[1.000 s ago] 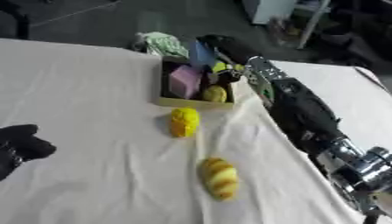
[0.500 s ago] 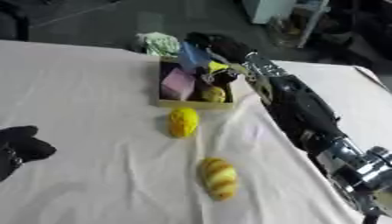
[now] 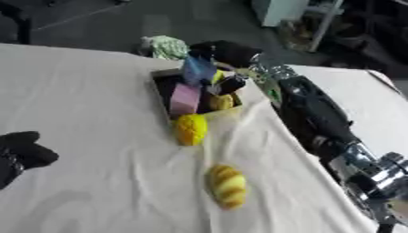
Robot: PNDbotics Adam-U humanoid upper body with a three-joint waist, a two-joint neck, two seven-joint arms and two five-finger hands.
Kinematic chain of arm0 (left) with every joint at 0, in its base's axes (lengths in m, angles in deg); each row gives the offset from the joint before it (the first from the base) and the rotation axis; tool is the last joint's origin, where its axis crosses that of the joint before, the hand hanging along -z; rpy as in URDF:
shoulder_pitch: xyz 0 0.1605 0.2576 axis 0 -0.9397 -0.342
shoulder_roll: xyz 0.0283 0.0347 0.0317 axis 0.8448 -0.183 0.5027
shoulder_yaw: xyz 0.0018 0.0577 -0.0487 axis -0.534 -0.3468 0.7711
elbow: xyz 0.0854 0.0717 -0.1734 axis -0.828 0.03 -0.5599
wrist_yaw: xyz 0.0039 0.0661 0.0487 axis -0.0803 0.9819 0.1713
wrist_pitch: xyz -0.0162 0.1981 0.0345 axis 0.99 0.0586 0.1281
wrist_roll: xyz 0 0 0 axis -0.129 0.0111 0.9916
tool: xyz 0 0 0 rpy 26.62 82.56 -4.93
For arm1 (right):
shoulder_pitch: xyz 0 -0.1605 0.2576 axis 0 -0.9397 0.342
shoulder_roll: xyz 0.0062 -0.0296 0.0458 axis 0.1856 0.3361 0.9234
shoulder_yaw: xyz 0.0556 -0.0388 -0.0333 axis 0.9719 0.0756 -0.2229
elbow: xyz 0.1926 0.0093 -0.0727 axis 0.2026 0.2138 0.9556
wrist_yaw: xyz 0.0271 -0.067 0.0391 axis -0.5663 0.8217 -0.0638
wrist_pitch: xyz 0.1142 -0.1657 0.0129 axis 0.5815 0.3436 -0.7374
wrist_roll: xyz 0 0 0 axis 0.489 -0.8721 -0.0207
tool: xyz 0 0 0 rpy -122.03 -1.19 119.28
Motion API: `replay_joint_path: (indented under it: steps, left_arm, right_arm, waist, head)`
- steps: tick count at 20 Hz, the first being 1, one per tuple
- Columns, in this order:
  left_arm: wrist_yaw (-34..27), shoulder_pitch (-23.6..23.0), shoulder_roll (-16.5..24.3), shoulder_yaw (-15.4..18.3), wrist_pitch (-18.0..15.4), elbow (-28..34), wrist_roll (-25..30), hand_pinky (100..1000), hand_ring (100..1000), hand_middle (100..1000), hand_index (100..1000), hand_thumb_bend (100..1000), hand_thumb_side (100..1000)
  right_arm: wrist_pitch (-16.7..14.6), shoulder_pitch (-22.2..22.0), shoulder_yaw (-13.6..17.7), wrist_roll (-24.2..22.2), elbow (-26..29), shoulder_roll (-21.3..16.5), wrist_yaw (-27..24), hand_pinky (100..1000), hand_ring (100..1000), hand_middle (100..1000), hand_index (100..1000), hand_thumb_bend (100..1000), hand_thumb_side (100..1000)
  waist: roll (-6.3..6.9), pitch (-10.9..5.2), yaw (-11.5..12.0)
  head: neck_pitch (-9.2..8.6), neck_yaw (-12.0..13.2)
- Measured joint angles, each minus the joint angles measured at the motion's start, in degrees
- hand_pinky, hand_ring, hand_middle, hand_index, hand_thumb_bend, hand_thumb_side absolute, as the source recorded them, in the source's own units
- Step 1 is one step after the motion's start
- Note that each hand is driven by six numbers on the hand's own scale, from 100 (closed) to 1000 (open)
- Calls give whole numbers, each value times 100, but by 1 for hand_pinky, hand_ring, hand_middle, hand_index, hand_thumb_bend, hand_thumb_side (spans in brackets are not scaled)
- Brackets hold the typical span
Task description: Pick up objects on the table and place them in the box.
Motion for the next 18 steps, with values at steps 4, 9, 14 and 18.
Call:
replay_joint_path:
  steps: [4, 9, 14, 18]
  left_arm:
    - [0, 0, 0, 0, 0, 0, 0, 818, 737, 649, 841, 100, 711]
    - [0, 0, 0, 0, 0, 0, 0, 817, 737, 649, 841, 100, 710]
    - [-4, 0, 0, 1, 2, 0, 0, 817, 737, 648, 841, 100, 709]
    - [-17, -1, 0, 1, 12, 0, 2, 816, 737, 648, 841, 100, 711]
  right_arm:
    - [46, -1, -3, -54, 81, -5, 117, 952, 1000, 1000, 1000, 323, 441]
    - [35, -2, -8, -86, 243, -19, 262, 965, 1000, 1000, 1000, 451, 340]
    - [108, -2, -29, -56, 453, -85, 385, 975, 1000, 1000, 1000, 449, 403]
    - [219, -1, -36, 21, 593, -157, 451, 976, 1000, 1000, 1000, 448, 404]
  waist:
    - [0, -1, 0]
    - [-3, -2, 0]
    - [-13, -35, 3]
    - [-40, -65, 3]
  head:
    - [-1, 0]
    - [-3, 0]
    - [-7, 0]
    - [-8, 5]
